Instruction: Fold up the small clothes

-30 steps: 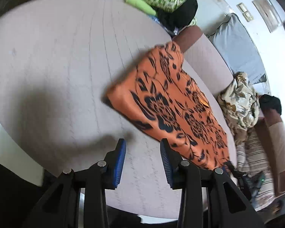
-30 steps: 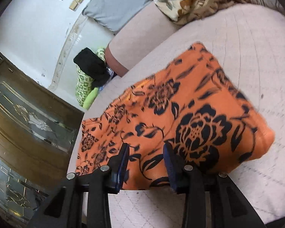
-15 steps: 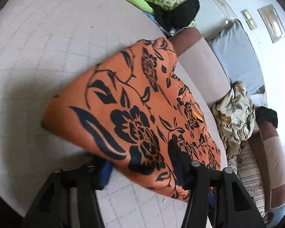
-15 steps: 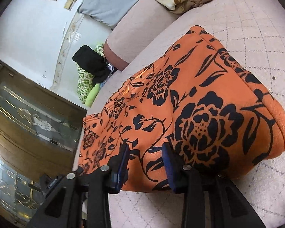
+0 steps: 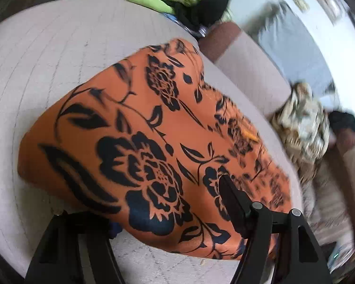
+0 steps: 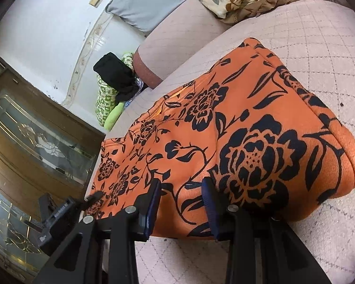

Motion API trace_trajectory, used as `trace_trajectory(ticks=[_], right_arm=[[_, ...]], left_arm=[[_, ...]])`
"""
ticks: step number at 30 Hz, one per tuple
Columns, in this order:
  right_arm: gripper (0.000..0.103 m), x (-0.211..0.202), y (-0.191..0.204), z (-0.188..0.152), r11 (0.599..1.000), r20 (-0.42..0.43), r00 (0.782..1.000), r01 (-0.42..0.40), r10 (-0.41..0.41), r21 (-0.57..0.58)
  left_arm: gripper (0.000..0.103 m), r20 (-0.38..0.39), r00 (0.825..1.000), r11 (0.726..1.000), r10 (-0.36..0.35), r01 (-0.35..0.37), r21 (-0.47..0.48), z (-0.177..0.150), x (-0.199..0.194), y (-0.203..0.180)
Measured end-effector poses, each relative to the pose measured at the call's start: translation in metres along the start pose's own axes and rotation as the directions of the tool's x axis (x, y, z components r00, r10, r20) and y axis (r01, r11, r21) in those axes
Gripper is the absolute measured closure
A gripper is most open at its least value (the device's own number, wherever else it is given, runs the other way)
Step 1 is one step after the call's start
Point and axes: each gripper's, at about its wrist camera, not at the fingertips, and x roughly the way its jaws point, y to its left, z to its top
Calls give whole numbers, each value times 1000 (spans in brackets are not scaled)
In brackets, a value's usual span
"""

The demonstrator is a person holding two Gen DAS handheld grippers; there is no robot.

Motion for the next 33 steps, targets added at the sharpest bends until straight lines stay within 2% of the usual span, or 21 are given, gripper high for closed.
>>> trace_trajectory(ticks=[1, 2, 3, 5, 9, 11, 14, 16, 17, 18, 19, 20, 21, 22, 24, 26, 28, 31, 33], right_arm=[[63, 0, 1, 1, 1000, -6, 1000, 4, -4, 7], [63, -1, 2, 3, 1000, -16, 1000, 10, -10, 21], [64, -2, 3, 6, 999, -23, 1000, 11, -10, 35], [63, -8, 6, 9, 998, -28, 1000, -4, 6, 56], [63, -24, 28, 14, 999, 65, 998, -12, 15, -38], [63, -23, 38, 18, 998, 78, 996, -29, 34, -63], [63, -9, 52, 21, 995, 66, 997, -30, 36, -91], [63, 14, 57, 21, 996, 14, 999, -29, 31, -89], [63, 30, 58, 17, 996, -40, 999, -7, 3, -86], [61, 52, 55, 12, 994, -124, 990, 57, -68, -89], [62, 65, 55, 7, 985, -151, 979, 114, -134, -130], [63, 60, 65, 5, 973, -98, 984, 128, -149, -192], [63, 57, 69, 6, 970, -101, 984, 126, -150, -206], [63, 54, 70, 7, 976, -119, 985, 96, -121, -198], [63, 38, 56, 16, 996, -110, 993, 27, -37, -90], [63, 20, 32, 25, 999, -51, 999, -19, 20, 39], [62, -2, 6, 33, 985, 29, 998, -62, 58, 162], [62, -44, -28, 40, 950, 187, 979, -129, 77, 283], [62, -72, -50, 42, 930, 281, 957, -164, 69, 328]], left_arm=[[47, 5, 1000, 999, 27, -28, 37, 1, 1, -4], [70, 20, 998, 996, 64, -66, 61, 1, 1, -5], [71, 27, 996, 994, 81, -83, 66, 2, 1, -4], [76, 35, 998, 998, 45, -46, 33, 2, -1, 4], [79, 76, 996, 996, 35, -41, 73, -2, -5, 0], [81, 95, 995, 994, 24, -34, 102, -2, -10, -4], [82, 125, 992, 986, 15, -36, 166, -2, -20, -14], [82, 138, 990, 980, 21, -48, 193, -2, -22, -20], [82, 141, 990, 977, 30, -58, 205, -2, -23, -23], [82, 141, 989, 975, 34, -64, 213, -2, -24, -25], [83, 140, 990, 972, 36, -68, 227, -3, -25, -29], [83, 148, 988, 966, 44, -80, 245, -3, -28, -33], [83, 161, 986, 958, 50, -93, 272, -3, -31, -40], [83, 175, 983, 946, 53, -105, 306, -4, -35, -49], [83, 204, 978, 916, 51, -127, 381, -7, -42, -72], [83, 230, 972, 860, 49, -158, 484, -14, -48, -104], [83, 235, 971, 811, 38, -167, 560, -22, -51, -135], [83, 213, 977, 733, 3, -147, 664, -38, -45, -185], [83, 172, 985, 682, -18, -113, 723, -56, -32, -222]])
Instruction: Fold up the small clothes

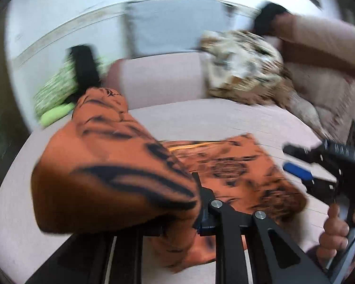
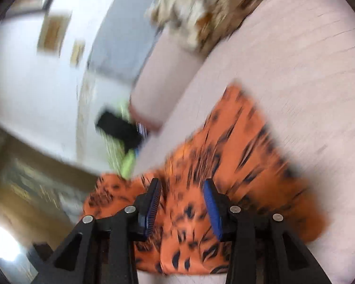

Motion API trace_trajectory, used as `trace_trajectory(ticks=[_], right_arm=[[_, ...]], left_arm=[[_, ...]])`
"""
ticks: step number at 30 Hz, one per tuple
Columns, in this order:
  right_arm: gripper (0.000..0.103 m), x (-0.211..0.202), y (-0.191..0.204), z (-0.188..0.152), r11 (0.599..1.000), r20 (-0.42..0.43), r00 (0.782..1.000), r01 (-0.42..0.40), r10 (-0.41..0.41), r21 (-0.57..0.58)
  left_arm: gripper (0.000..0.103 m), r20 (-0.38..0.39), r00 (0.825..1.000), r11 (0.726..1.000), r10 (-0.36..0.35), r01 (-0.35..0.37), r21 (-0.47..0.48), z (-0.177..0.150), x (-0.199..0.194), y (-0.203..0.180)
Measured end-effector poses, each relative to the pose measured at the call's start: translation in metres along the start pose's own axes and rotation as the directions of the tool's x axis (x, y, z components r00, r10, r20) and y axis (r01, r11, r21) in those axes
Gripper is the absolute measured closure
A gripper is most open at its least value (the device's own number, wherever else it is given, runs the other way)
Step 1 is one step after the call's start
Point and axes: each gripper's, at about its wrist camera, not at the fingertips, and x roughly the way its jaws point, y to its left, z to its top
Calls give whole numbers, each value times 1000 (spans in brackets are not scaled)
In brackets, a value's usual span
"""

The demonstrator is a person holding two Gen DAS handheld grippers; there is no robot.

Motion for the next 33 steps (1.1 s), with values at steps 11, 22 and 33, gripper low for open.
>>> trace_trajectory(ticks=[11, 22, 33], right_arm=[[33, -38, -36, 38, 987, 58, 993, -106, 100, 121], [26, 32, 4, -8, 997, -208, 977, -64, 52, -51], [83, 80, 22, -15, 983, -248, 957, 116, -149, -142]], left_arm=[[22, 45, 942, 930, -332, 335, -155, 2, -3, 6], [19, -156, 981, 938, -117, 57, -343, -46, 64, 103], [19, -178, 978, 963, -110, 60, -263, -46, 77, 76]])
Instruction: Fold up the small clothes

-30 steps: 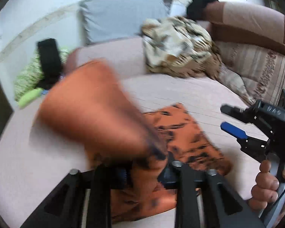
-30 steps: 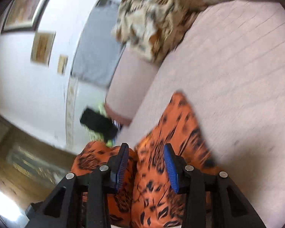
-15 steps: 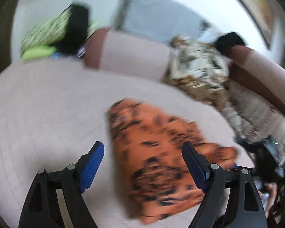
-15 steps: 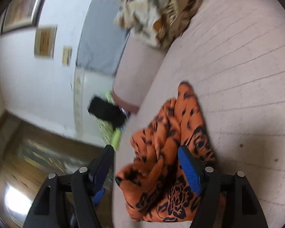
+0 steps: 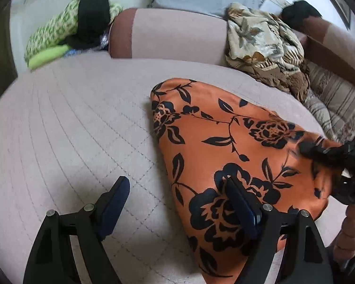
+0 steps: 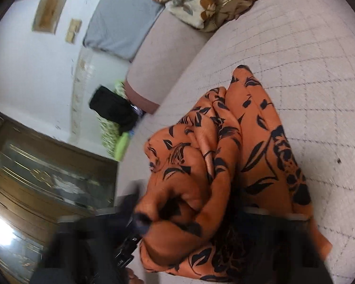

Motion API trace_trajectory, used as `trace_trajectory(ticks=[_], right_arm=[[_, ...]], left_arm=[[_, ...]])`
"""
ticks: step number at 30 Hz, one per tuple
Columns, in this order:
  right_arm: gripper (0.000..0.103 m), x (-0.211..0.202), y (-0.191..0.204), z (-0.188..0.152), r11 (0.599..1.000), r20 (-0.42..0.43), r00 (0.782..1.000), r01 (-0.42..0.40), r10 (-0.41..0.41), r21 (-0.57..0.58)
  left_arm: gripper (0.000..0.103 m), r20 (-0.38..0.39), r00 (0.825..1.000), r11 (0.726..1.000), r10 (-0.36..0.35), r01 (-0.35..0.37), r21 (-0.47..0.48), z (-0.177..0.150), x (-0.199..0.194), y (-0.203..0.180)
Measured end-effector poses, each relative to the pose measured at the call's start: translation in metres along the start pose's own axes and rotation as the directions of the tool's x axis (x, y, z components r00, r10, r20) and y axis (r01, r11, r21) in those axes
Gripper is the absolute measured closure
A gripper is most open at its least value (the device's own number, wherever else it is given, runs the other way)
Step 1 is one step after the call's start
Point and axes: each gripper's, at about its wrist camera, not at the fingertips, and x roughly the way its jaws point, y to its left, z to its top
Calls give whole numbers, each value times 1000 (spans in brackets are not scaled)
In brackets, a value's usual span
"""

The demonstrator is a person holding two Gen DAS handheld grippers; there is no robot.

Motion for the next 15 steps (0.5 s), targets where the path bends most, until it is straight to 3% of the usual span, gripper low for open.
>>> trace_trajectory(ticks=[2, 5, 7, 9, 10, 11, 12, 13, 14, 15], right_arm=[[84, -1, 13, 4, 999, 19, 999, 42, -42, -13], [85, -30, 64, 2, 967, 151, 984, 127, -95, -221], [86, -60, 90, -5, 931, 259, 963, 157, -71, -329], [86, -84, 97, -14, 900, 335, 939, 209, -75, -383], [86, -87, 91, -15, 894, 331, 939, 225, -93, -387], [85, -82, 79, -13, 897, 278, 954, 221, -116, -384], [83, -66, 58, -9, 904, 171, 968, 233, -182, -357], [81, -54, 43, -6, 906, 110, 962, 274, -251, -322], [81, -41, 20, -4, 905, 36, 939, 340, -343, -257], [79, -36, 0, -5, 916, -29, 931, 353, -364, -193]], left_arm=[[19, 9, 1000, 1000, -8, 8, -27, 5, 0, 8], [19, 75, 997, 998, -21, 25, -52, 6, -11, 9], [19, 109, 993, 997, -43, 49, -52, 6, -17, 8], [19, 94, 995, 999, -44, 47, -26, 4, -12, 1], [19, 76, 996, 999, -41, 42, -9, 1, -8, -4], [19, 53, 998, 1000, -20, 19, 9, -2, -1, -11], [19, 37, 999, 1000, 5, -6, 28, -3, 4, -15], [19, 28, 999, 998, 24, -25, 52, -6, 7, -19], [19, 26, 999, 997, 26, -28, 66, -7, 9, -22], [19, 27, 999, 997, 32, -34, 72, -7, 10, -24]])
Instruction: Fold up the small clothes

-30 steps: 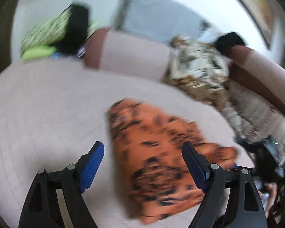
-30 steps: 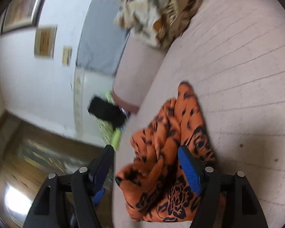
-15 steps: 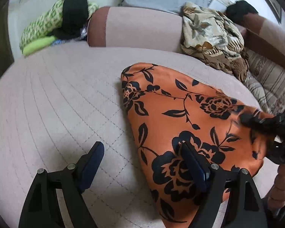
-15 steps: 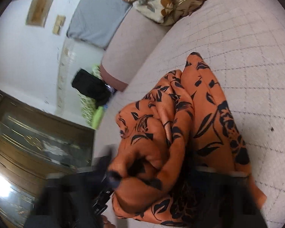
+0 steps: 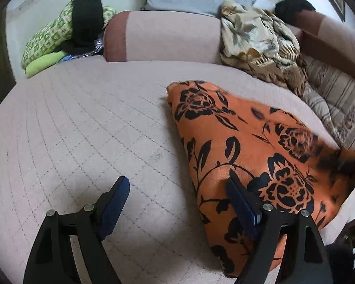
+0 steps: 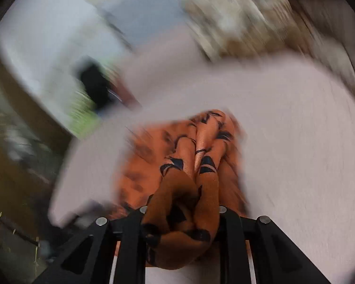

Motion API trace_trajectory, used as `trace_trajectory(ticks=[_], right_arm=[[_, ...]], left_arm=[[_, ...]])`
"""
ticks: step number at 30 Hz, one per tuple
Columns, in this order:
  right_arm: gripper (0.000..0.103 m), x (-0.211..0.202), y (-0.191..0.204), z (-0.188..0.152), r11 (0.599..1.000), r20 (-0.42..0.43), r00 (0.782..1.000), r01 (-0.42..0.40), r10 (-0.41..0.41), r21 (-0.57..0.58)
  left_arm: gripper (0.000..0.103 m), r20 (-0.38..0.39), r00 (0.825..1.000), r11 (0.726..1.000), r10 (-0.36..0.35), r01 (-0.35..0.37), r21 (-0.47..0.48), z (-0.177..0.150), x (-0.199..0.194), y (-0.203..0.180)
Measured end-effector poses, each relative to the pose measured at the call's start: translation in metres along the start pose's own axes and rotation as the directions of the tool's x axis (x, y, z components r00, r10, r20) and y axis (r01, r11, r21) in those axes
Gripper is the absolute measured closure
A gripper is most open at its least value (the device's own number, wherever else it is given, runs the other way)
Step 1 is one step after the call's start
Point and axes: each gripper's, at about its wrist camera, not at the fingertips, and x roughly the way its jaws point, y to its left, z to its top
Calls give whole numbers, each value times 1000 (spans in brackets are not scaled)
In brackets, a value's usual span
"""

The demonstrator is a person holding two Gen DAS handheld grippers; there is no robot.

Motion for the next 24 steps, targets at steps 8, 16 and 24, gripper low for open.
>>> trace_trajectory(ticks=[8, 16, 24], right_arm=[[41, -62, -11, 36, 996, 266, 963, -66, 50, 52], [64, 11, 59, 80, 990, 48, 996, 82, -77, -116], [64, 83, 43, 89, 961, 17, 971, 240, -240, -139]], left_arm=[[19, 17, 999, 998, 42, -42, 42, -2, -10, -3], [19, 56, 993, 986, 106, -112, 122, -2, -11, -15], [19, 63, 993, 984, 96, -105, 146, -2, -11, -17]])
